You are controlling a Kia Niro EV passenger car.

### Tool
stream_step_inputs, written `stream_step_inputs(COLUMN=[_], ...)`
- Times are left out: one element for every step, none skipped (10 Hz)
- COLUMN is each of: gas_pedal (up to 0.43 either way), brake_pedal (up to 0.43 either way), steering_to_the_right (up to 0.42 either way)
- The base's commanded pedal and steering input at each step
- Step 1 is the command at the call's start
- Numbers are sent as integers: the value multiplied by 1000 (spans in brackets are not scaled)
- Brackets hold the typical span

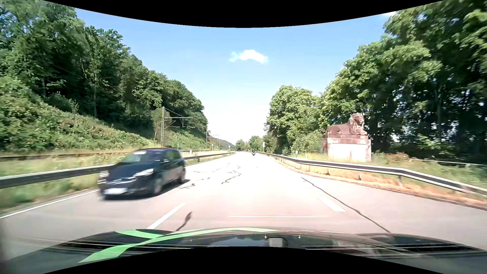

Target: Follow the waypoints while adhering to traffic rules and regulations

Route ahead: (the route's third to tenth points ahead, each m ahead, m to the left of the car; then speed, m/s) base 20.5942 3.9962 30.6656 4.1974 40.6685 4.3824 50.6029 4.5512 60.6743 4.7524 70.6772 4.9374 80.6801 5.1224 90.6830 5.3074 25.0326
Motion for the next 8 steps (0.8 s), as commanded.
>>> stream_step_inputs(gas_pedal=[260,268,268,268,248,220,220,220], brake_pedal=[0,0,0,0,0,0,0,0], steering_to_the_right=[-3,-4,-4,-4,-3,-4,-4,-3])
